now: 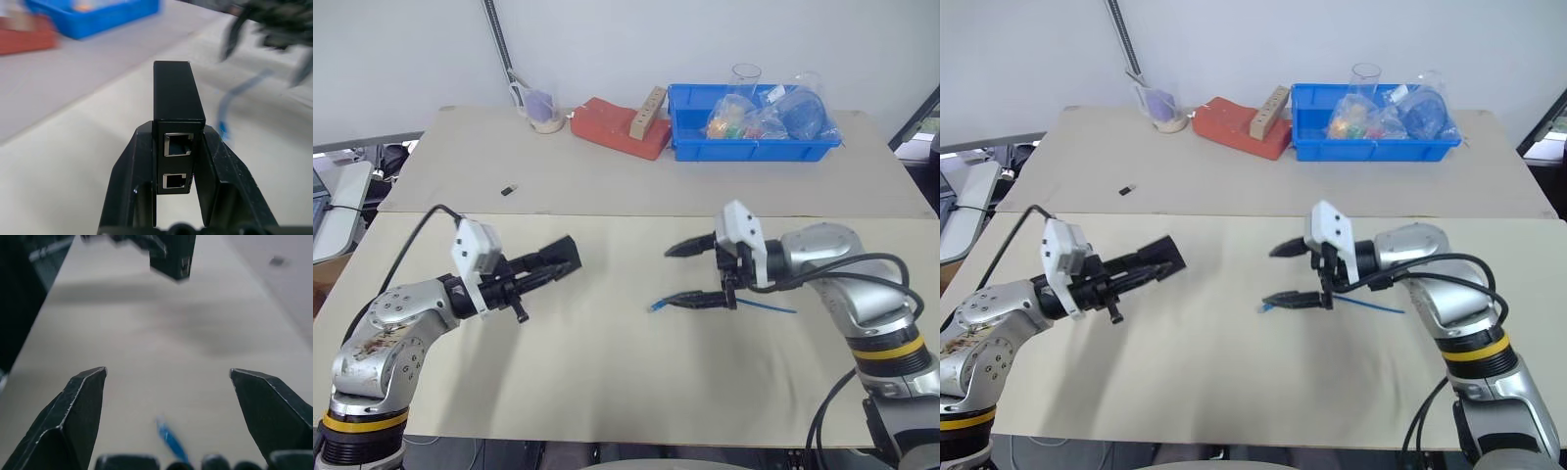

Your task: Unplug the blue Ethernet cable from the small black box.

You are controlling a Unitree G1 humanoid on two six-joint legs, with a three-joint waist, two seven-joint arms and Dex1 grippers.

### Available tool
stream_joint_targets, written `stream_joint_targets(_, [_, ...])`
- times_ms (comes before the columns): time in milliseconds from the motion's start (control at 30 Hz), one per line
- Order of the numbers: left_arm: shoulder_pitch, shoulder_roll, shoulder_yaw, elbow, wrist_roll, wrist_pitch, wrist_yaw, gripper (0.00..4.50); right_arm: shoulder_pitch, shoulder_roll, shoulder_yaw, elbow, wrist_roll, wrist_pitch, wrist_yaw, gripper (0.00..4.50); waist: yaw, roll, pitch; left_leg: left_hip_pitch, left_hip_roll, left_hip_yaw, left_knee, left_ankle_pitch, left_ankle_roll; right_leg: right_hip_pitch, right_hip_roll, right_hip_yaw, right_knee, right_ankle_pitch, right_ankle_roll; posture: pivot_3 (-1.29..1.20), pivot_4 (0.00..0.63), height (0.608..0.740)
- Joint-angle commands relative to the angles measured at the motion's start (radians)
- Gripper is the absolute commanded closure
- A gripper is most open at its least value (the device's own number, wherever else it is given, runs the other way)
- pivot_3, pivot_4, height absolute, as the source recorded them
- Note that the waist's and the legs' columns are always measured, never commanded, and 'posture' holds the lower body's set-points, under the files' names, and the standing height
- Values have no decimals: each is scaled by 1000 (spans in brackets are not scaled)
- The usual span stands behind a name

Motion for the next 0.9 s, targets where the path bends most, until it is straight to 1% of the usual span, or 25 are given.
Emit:
stream_joint_targets(33, [-45, -80, 59, 104, 92, -111, 172, 3955, -82, 31, -71, -105, 78, 116, -118, 18, 3, 0, 0, 0, 0, 0, 0, 0, 0, 0, 0, 0, 0, 0, 0, 0, 150, 740])
stream_joint_targets(133, [-88, -149, 20, 213, 166, -204, 231, 3955, -126, 67, -86, -142, 115, 187, -204, 18, 4, -1, 0, 0, -1, 0, 0, 0, 0, 0, -1, -1, 0, 0, 0, 0, 150, 740])
stream_joint_targets(233, [-136, -220, -38, 334, 237, -301, 264, 3955, -132, 83, -90, -169, 121, 206, -264, 18, 16, -1, -1, -1, -2, -1, 0, 0, 0, 0, -3, -2, 0, 0, 0, 0, 150, 740])
stream_joint_targets(367, [-169, -268, -63, 462, 280, -389, 276, 3955, -110, 77, -89, -194, 121, 211, -304, 18, 17, -1, -1, -2, -2, 0, 0, 0, 0, 0, -4, -2, -1, 0, 0, 0, 150, 740])
stream_joint_targets(533, [-195, -284, -75, 564, 297, -462, 263, 3955, -84, 62, -91, -208, 124, 209, -330, 18, 7, -2, -1, -1, -1, -1, 0, 0, 0, -1, -1, -2, 1, 0, 0, 0, 150, 740])
stream_joint_targets(600, [-208, -288, -79, 599, 301, -483, 260, 3955, -61, 39, -83, -210, 103, 187, -325, 18, 6, -2, -1, -1, -1, -1, 0, 0, 0, -1, -1, -2, 1, 0, 0, 0, 150, 740])
stream_joint_targets(767, [-212, -297, -80, 637, 295, -491, 264, 3955, -35, 27, -88, -216, 105, 184, -340, 18, 4, -2, -1, -1, -1, -1, 0, 0, 0, -1, -1, -2, 1, 0, 0, 0, 150, 740])
stream_joint_targets(833, [-208, -293, -78, 643, 293, -492, 259, 2903, -32, 27, -89, -217, 107, 184, -344, 0, 4, -2, -1, -1, -1, -1, 0, 0, 0, -1, -1, -2, 1, 0, 0, 0, 150, 740])
stream_joint_targets(867, [-206, -291, -78, 645, 292, -491, 254, 2524, -31, 26, -90, -215, 107, 183, -344, 0, 4, -2, -1, -1, -1, -1, 0, 0, 0, -1, -1, -2, 1, 0, 0, 0, 150, 740])
stream_joint_targets(900, [-203, -290, -78, 645, 292, -490, 250, 2047, -30, 25, -90, -213, 107, 181, -344, 0, 4, -2, -1, -1, -1, -1, 0, 0, 0, -1, -1, -2, 1, 0, 0, 0, 150, 740])
